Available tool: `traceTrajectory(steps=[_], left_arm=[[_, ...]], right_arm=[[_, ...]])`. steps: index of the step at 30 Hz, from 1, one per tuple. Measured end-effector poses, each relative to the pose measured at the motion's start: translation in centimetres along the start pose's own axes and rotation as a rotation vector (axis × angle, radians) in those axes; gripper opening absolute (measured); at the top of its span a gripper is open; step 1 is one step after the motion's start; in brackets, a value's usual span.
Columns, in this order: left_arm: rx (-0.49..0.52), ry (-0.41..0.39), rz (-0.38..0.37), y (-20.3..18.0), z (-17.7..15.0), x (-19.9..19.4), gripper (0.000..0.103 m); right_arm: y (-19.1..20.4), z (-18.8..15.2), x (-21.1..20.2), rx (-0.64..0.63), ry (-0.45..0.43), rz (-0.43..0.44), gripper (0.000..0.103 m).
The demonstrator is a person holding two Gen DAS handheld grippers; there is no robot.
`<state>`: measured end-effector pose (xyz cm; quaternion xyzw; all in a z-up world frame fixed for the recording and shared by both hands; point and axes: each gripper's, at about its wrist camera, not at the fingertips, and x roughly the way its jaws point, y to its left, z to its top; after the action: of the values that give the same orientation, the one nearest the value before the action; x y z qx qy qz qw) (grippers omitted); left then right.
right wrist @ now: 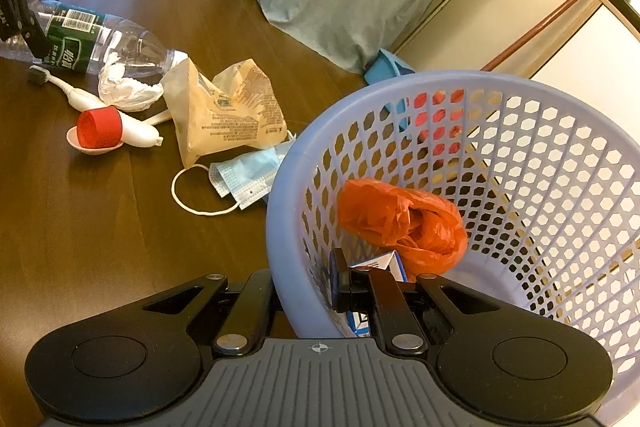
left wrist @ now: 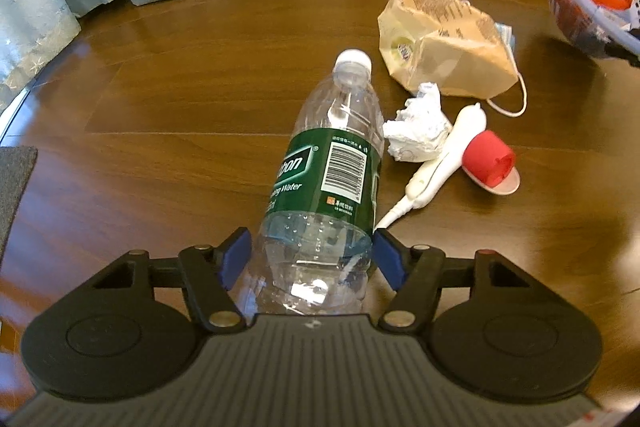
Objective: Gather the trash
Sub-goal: 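Move the left gripper down toward the clear water bottle, then close the left gripper around the green-labelled water bottle body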
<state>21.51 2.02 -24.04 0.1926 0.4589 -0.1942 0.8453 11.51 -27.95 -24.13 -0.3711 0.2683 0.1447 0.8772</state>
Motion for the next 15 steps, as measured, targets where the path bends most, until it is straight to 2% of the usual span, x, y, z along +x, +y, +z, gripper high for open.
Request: traceTrajectory(steps=[15], left_arm=[[-0.025, -0.017, -0.012, 0.4, 1.1, 0.3, 0.067]], right_arm=[[0.0, -0.1, 0.0, -0.013, 0.003, 0.001, 0.005]])
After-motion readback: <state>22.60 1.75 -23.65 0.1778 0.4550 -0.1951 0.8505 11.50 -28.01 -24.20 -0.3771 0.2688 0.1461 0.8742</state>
